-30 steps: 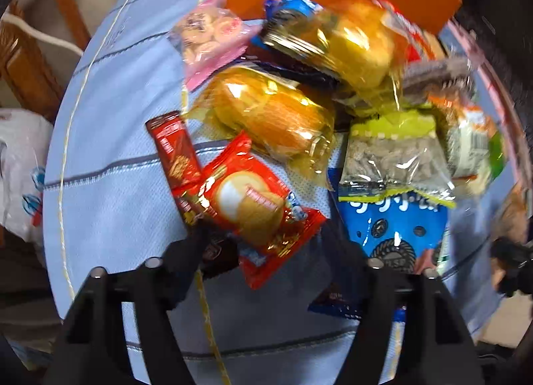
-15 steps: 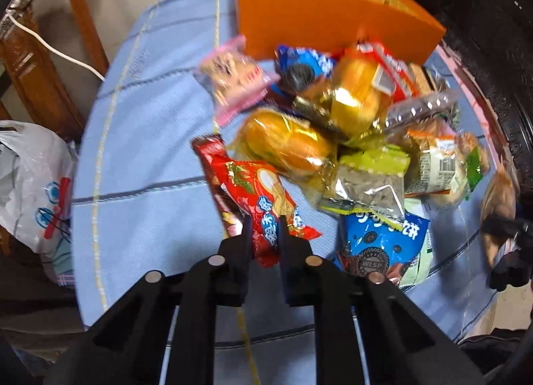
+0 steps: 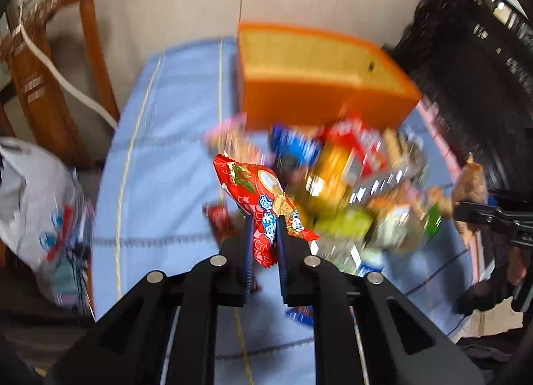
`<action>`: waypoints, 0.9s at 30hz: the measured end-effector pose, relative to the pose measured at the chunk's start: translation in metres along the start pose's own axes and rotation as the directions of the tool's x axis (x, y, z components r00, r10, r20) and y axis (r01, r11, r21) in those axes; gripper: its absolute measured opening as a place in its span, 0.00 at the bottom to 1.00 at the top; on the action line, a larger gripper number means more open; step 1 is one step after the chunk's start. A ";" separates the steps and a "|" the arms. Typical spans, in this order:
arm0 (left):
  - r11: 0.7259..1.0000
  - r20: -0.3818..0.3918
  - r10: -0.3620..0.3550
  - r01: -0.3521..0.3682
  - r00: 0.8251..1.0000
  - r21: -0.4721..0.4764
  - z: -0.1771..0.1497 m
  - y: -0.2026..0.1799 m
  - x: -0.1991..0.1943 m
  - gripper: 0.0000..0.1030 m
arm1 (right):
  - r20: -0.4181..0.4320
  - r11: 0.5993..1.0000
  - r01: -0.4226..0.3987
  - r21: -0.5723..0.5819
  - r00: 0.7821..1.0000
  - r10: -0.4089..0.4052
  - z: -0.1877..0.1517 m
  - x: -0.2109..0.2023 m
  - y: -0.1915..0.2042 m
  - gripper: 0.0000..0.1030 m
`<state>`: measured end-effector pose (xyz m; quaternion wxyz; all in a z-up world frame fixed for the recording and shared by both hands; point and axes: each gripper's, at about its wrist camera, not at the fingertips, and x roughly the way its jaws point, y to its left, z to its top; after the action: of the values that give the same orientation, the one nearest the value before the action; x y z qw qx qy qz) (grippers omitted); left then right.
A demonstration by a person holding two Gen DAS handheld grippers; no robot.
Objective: Organize snacks
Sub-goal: 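Carry both packets into the orange box and open both tools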
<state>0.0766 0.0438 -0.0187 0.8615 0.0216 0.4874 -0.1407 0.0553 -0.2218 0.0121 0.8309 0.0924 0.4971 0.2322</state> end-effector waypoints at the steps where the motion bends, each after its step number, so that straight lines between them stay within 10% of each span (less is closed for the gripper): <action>1: 1.000 0.020 -0.003 0.003 1.000 0.010 0.009 -0.002 -0.004 0.11 | 0.031 1.000 0.007 -0.002 1.000 -0.007 0.012 -0.005 -0.003 0.30; 10: 0.996 0.145 -0.080 0.074 0.986 0.051 0.140 -0.039 0.038 0.12 | 0.206 0.980 0.159 0.117 0.962 -0.181 0.131 0.013 -0.062 0.30; 18: 0.999 0.022 -0.029 0.029 0.999 0.034 0.191 -0.056 0.140 0.13 | 0.090 0.941 0.246 0.235 0.958 -0.273 0.168 0.099 -0.117 0.33; 22: 0.990 0.039 0.117 -0.120 0.992 0.071 0.182 -0.059 0.149 0.94 | 0.090 0.912 0.268 0.309 0.947 -0.309 0.152 0.098 -0.127 0.68; 27: 0.990 0.118 0.115 -0.123 0.986 0.067 0.156 -0.045 0.113 0.95 | 0.211 0.921 0.251 0.298 0.924 -0.320 0.118 0.054 -0.113 0.87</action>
<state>0.2493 -0.0519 -0.0283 0.8933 0.0745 0.4299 -0.1080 0.2127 -0.2857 -0.0152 0.8929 0.1580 0.4208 0.0253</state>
